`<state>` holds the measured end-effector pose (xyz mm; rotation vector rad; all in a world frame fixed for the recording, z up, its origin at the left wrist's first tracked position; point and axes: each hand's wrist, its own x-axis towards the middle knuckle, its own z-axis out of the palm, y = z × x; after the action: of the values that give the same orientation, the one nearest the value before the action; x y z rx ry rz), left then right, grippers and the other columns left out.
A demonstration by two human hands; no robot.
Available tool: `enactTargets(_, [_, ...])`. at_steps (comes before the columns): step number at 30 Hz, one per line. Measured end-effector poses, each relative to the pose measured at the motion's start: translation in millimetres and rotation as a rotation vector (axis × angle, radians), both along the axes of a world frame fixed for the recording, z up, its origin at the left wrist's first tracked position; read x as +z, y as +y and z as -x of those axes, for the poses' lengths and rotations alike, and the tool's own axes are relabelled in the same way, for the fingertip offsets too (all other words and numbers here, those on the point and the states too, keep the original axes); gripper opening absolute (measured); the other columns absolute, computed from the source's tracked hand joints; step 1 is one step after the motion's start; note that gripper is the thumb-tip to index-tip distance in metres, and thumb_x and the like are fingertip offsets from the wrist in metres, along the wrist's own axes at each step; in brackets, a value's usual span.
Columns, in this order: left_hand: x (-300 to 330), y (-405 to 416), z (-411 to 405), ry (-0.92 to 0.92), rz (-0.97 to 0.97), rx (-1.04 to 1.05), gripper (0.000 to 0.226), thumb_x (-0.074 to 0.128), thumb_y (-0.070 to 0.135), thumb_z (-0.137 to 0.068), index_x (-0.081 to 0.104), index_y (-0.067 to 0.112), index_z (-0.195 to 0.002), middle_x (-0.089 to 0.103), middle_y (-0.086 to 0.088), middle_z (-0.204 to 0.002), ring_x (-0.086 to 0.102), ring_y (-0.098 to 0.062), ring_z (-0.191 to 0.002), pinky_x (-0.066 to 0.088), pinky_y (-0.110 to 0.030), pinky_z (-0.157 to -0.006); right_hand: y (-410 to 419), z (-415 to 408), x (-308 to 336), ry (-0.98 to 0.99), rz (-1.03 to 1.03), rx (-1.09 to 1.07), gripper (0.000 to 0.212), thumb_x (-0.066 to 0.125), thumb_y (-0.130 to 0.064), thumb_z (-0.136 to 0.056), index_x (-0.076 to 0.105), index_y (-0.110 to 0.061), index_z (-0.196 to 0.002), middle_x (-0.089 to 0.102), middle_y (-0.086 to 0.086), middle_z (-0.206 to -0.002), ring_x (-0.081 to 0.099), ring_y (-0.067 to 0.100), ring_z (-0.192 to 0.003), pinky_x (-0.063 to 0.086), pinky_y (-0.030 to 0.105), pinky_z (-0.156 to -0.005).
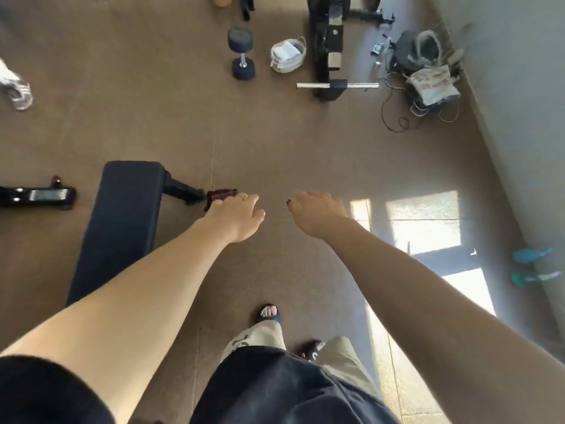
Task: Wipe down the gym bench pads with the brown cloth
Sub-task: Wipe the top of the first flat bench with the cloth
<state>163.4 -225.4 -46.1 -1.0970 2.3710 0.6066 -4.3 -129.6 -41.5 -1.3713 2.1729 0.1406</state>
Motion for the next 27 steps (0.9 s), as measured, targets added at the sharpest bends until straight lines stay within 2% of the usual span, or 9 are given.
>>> enactTargets(4, [-11.0, -28.7, -31.5, -0.015, -0.003, 0.135, 0.06, 0.026, 0.046, -0.111, 0.023, 0.017, -0.164, 0.03, -0.009, -0.167, 0.036, -0.032, -0.15, 0.03, -0.049, -0.12, -53.4, -15.1, -15.9, -0.048, -0.012, 0.103, 0.039, 0.028, -0.038, -0.109, 0.054, -0.018, -0.13, 0.058, 0.013, -0.141, 0.049, 0.036, -0.13, 0.037, 0.046, -0.102])
enactTargets(7, [-22.2, -45.9, -44.3, -0.025, -0.012, 0.218, 0.059, 0.026, 0.045, -0.111, 0.023, 0.017, -0.164, 0.031, -0.009, -0.167, 0.037, -0.032, -0.149, 0.031, -0.048, -0.12, -89.9, -19.6, -31.0, -0.069, -0.035, 0.193, 0.04, 0.029, -0.038, -0.109, 0.053, -0.018, -0.133, 0.056, 0.015, -0.144, 0.05, 0.038, -0.13, 0.037, 0.046, -0.102])
enactTargets(9, [-31.4, -58.8, -48.5, -0.03, -0.026, 0.278, 0.059, 0.026, 0.045, -0.111, 0.023, 0.017, -0.164, 0.031, -0.008, -0.167, 0.037, -0.032, -0.149, 0.031, -0.048, -0.12, -114.8, -19.7, -44.3, -0.084, -0.054, 0.251, 0.038, 0.029, -0.039, -0.109, 0.053, -0.018, -0.131, 0.058, 0.015, -0.141, 0.052, 0.039, -0.127, 0.038, 0.046, -0.098])
enactTargets(12, [-53.7, -82.9, -48.2, -0.033, -0.025, 0.364, 0.059, 0.028, 0.046, -0.111, 0.023, 0.019, -0.164, 0.031, -0.008, -0.167, 0.038, -0.032, -0.149, 0.03, -0.05, -0.121, -157.0, -15.8, -75.4, -0.116, -0.091, 0.312, 0.037, 0.031, -0.042, -0.109, 0.053, -0.018, -0.125, 0.06, 0.014, -0.136, 0.053, 0.038, -0.123, 0.037, 0.045, -0.09])
enactTargets(15, [-82.3, -107.3, -42.2, -0.026, -0.03, 0.472, 0.059, 0.03, 0.046, -0.111, 0.023, 0.021, -0.164, 0.031, -0.005, -0.168, 0.036, -0.03, -0.15, 0.027, -0.05, -0.123, -199.5, -9.3, -116.4, -0.153, -0.118, 0.364, 0.038, 0.034, -0.044, -0.109, 0.052, -0.017, -0.128, 0.06, 0.015, -0.137, 0.054, 0.038, -0.123, 0.041, 0.045, -0.092])
enactTargets(18, [-122.4, -132.0, -35.5, -0.019, -0.014, 0.545, 0.059, 0.03, 0.045, -0.11, 0.024, 0.019, -0.163, 0.032, -0.005, -0.167, 0.036, -0.029, -0.15, 0.027, -0.048, -0.122, -241.5, -4.0, -162.7, -0.185, -0.156, 0.364, 0.045, 0.035, -0.043, -0.109, 0.048, -0.014, -0.142, 0.056, 0.018, -0.143, 0.053, 0.039, -0.128, 0.045, 0.045, -0.099])
enactTargets(23, [-216.4, -173.9, -32.3, -0.011, -0.008, 0.605, 0.059, 0.031, 0.045, -0.11, 0.024, 0.02, -0.163, 0.031, -0.004, -0.167, 0.032, -0.026, -0.152, 0.024, -0.047, -0.123, -297.1, -6.4, -262.0, -0.163, -0.182, 0.469, 0.062, 0.041, -0.055, -0.102, 0.033, -0.033, -0.16, 0.051, 0.009, -0.153, 0.052, 0.037, -0.135, 0.048, 0.048, -0.107])
enactTargets(27, [-323.0, -206.5, -43.2, -0.028, -0.009, 0.64, 0.059, 0.029, 0.05, -0.11, 0.023, 0.025, -0.163, 0.03, -0.002, -0.168, 0.031, -0.025, -0.153, 0.022, -0.049, -0.125, -331.3, -19.6, -361.2, -0.058, -0.213, 0.622, 0.075, 0.059, -0.046, -0.099, 0.026, -0.022, -0.163, 0.041, 0.01, -0.16, 0.043, 0.035, -0.144, 0.042, 0.047, -0.114])
